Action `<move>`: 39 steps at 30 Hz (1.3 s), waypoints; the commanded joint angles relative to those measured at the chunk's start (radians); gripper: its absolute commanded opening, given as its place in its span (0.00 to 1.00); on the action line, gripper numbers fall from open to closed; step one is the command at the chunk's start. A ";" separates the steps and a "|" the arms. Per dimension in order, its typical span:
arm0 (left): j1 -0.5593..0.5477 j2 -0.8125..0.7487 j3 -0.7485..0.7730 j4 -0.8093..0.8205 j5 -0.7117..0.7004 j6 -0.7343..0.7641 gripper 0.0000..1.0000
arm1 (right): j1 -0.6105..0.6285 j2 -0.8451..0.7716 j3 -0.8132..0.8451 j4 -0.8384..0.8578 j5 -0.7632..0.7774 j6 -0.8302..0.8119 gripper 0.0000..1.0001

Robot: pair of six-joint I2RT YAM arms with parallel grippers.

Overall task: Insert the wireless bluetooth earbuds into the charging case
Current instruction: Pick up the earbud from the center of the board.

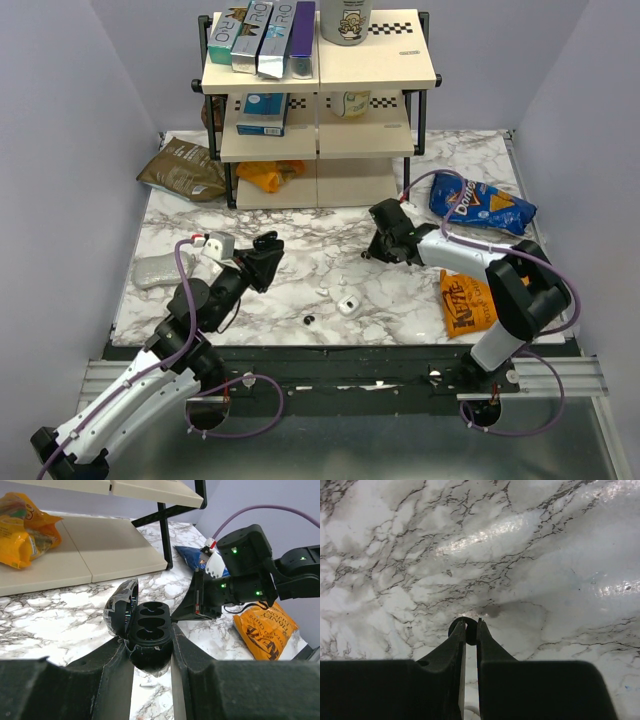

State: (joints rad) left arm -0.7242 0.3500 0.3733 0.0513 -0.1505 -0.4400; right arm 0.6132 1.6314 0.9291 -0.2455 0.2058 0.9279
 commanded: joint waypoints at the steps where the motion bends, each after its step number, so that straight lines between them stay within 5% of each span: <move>1: -0.004 0.003 -0.005 0.038 -0.027 -0.019 0.00 | -0.007 0.047 0.053 -0.069 0.055 0.078 0.01; 7: -0.004 -0.009 -0.017 0.035 -0.029 -0.020 0.00 | -0.007 0.076 0.048 -0.071 0.041 0.055 0.01; 17: -0.004 -0.008 -0.030 0.036 -0.026 -0.032 0.00 | -0.007 0.070 0.030 -0.054 -0.019 0.019 0.37; 26: -0.004 -0.011 -0.014 0.018 -0.021 -0.022 0.00 | -0.007 -0.076 0.023 -0.080 -0.025 -0.131 0.51; 34: -0.004 0.004 -0.028 0.050 -0.014 -0.031 0.00 | -0.010 -0.047 0.100 -0.106 0.006 -0.506 0.42; 39: -0.006 0.012 -0.022 0.058 0.000 -0.042 0.00 | -0.020 0.019 0.111 -0.087 0.012 -0.492 0.10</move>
State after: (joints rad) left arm -0.7242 0.3595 0.3511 0.0769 -0.1577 -0.4660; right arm 0.6056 1.5944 1.0229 -0.3241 0.1909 0.4904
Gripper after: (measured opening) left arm 0.372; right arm 0.198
